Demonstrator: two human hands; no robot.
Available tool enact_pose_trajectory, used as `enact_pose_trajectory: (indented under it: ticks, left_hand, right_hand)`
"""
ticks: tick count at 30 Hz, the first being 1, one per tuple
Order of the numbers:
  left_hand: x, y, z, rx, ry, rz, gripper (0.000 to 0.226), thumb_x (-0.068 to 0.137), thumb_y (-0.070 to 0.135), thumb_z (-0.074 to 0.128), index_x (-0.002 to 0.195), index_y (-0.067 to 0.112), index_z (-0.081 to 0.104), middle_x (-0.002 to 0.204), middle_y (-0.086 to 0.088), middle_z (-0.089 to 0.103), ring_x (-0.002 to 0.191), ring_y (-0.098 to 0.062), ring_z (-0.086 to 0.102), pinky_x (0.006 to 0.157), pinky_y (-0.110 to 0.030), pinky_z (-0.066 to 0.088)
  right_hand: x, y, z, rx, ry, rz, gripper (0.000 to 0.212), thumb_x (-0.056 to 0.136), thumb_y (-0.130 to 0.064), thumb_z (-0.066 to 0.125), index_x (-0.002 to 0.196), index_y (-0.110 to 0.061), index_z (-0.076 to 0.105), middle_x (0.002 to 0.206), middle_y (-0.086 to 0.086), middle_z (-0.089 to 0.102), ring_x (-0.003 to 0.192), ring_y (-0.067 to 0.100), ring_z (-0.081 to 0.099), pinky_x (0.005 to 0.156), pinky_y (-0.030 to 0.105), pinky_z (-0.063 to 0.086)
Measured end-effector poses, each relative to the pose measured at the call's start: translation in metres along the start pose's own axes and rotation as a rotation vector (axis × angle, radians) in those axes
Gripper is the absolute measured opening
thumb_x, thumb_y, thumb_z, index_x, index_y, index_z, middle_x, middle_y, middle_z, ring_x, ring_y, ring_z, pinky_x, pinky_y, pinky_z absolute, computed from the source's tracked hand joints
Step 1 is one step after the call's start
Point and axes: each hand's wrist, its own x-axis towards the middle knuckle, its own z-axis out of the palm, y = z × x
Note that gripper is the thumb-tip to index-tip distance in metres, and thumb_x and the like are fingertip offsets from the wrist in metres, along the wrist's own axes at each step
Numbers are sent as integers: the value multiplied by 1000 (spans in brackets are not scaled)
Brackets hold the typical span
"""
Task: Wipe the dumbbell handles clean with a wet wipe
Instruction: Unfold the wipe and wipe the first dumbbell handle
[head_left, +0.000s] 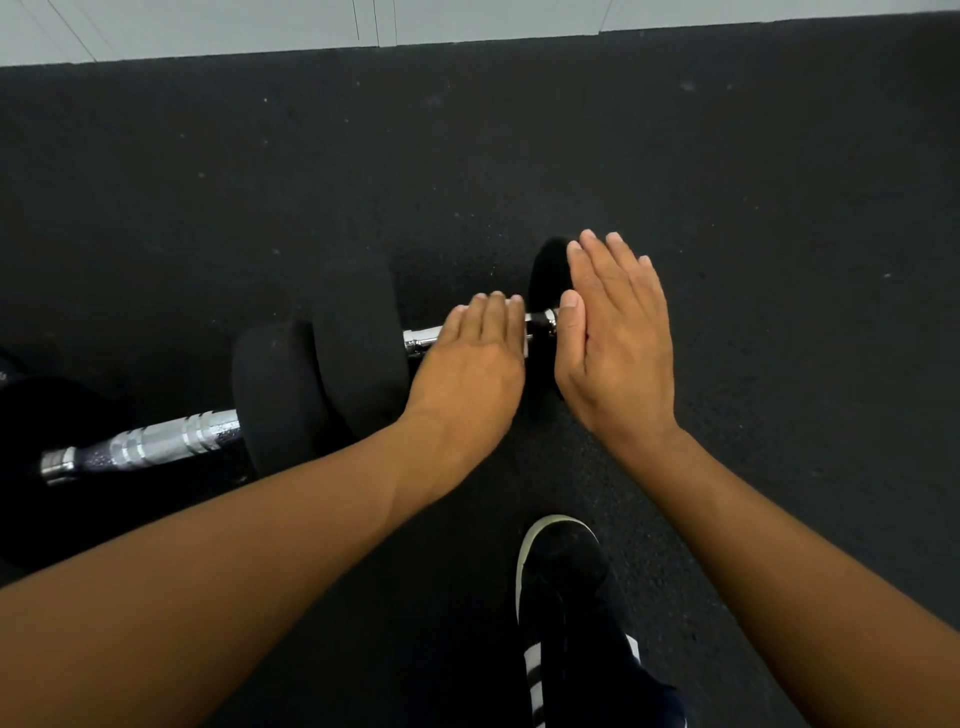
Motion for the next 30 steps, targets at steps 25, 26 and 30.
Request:
enact_pose_trajectory:
  ticks: [25,26,30]
  left_hand:
    - [-3,8,6,176,-5,257,66,105,21,23,158,0,-11,166,-24,-15,155,-37,-10,127,-48,7]
    - [-4,7,5,227,-12,240,68,105,21,26,157,0,-13,165,-24,-17,155,-37,-11,127,-48,7]
    - [-4,-3,-11,294,-97,66,66,101,14,21,158,-3,-8,166,-29,4,154,-41,14,126,-50,14]
  right_hand:
    - [-3,10,-7,111,-58,-23,48,106,-26,36,149,-6,50,156,9,48,152,23,33,128,42,19]
    - [-2,10,-7,111,-57,-19,48,106,-25,36,149,-7,50,156,9,48,152,23,34,128,42,19]
    - [0,8,-7,107,-56,-8,48,106,-25,37,149,-7,49,156,8,48,152,22,33,128,39,17]
